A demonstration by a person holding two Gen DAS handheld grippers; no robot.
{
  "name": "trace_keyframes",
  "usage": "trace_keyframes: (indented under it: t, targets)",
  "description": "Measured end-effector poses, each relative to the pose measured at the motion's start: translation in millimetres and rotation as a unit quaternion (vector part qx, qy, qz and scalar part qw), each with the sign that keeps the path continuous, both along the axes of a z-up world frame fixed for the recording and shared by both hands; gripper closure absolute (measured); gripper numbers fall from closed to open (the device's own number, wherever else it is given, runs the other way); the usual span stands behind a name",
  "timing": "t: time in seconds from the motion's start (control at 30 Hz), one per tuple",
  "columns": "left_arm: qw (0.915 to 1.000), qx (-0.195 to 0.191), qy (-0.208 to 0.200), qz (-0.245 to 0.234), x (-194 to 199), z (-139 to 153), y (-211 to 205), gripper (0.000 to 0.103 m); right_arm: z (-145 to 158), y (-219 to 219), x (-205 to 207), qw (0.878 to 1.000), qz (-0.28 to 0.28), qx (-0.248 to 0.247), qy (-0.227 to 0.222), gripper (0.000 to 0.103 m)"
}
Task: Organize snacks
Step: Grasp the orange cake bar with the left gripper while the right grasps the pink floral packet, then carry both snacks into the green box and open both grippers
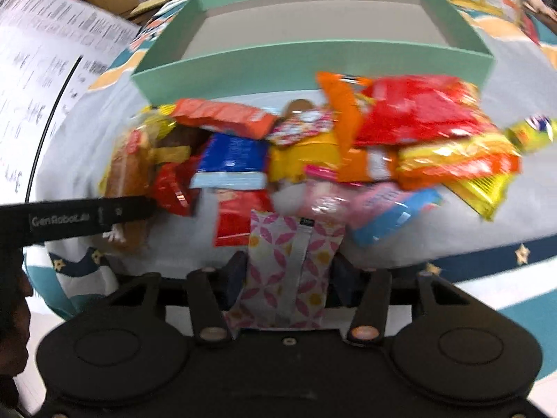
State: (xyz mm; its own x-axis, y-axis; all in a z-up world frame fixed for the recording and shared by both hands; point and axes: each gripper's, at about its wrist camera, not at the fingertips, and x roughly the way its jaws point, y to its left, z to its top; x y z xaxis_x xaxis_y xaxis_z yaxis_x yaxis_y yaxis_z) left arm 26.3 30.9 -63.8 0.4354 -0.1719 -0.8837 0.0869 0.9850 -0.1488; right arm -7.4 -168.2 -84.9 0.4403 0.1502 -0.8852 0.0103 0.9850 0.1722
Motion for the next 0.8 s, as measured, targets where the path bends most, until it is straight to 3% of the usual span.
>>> trace_keyframes:
  t: [0.13,0.43,0.63,0.8]
  targets:
    - [0.9998,0.014,-0.011,-0.011,-3.0,3.9,-9.9,0.066,1.8,-9.0,-3.8,1.0,-0.004,0.006,-0.006,0.052]
    - [0.9997,-0.004,-0.019,-0.011,-11.0,27.9,-1.0,0.067,24.6,-15.4,-11.2,0.999,0.009,0.027,-0.028,0.052]
    - [0.9977,-0.018,-0.064,-0.014,-3.6,67.7,3.7,0.067,60.1,-22.1,-1.3,0.997,0.02,0.044,-0.062,0.052]
    - [0.9958,-0.02,-0.089,-0.009,31.0,92.8,7.3,0.067,94.6,-32.2,36.1,0.994,0.023,0.048,-0.097,0.052]
